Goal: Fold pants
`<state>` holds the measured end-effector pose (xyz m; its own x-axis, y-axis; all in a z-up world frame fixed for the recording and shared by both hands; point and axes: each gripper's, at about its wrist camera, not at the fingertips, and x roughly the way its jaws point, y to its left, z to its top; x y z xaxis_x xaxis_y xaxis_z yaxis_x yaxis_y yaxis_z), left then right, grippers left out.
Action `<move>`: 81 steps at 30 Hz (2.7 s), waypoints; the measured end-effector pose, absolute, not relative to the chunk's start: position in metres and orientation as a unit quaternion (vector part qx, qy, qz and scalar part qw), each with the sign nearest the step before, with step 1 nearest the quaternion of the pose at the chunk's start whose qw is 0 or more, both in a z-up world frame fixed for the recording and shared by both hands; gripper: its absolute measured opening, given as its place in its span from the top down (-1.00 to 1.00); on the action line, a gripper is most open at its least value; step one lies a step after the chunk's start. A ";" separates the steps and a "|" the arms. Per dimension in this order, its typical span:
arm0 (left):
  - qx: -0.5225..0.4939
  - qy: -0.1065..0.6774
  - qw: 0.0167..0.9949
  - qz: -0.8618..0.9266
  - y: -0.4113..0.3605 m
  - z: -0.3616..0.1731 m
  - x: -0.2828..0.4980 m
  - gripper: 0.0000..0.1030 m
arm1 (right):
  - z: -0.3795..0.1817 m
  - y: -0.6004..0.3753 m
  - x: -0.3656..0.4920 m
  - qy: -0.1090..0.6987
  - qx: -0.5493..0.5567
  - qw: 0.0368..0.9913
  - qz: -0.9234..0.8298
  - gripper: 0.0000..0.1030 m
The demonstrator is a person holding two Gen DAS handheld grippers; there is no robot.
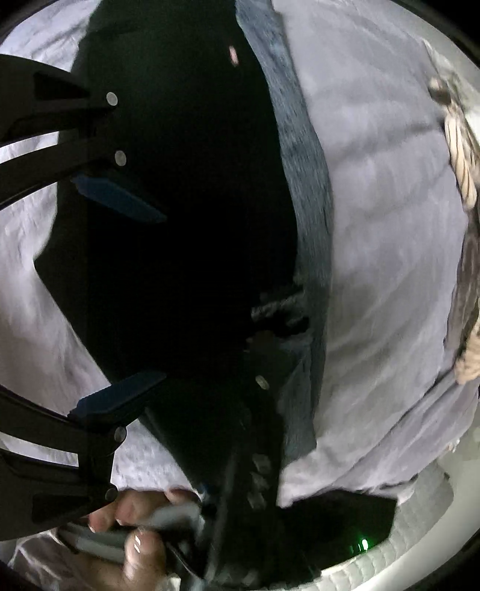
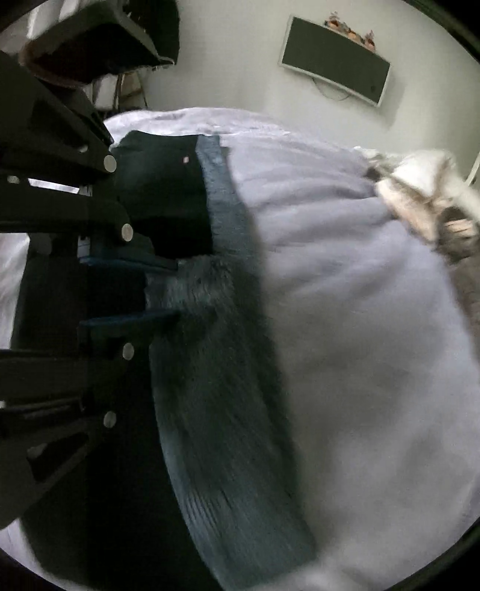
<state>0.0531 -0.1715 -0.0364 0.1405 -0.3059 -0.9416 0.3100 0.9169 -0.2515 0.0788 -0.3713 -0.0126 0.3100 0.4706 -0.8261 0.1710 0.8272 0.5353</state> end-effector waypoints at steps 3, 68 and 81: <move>0.002 0.626 0.758 -0.185 -0.160 -0.039 0.051 -0.59 | -0.016 -0.351 0.078 0.579 0.256 0.768 0.097 0.59; 0.043 0.661 0.743 -0.097 -0.062 -0.013 -0.009 -0.99 | 0.025 -0.291 -0.038 0.676 0.149 0.722 -0.011 -0.50; -0.013 0.670 0.741 -0.045 0.033 -0.021 -0.010 -0.99 | 0.019 -0.247 -0.019 0.687 0.093 0.720 0.016 -0.64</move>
<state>-0.0101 0.0328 -0.0209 0.0983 -0.0850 -0.9915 0.0490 0.9956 -0.0804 -0.0192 -0.2470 0.0185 0.0553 0.1501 -0.9871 0.1046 0.9823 0.1552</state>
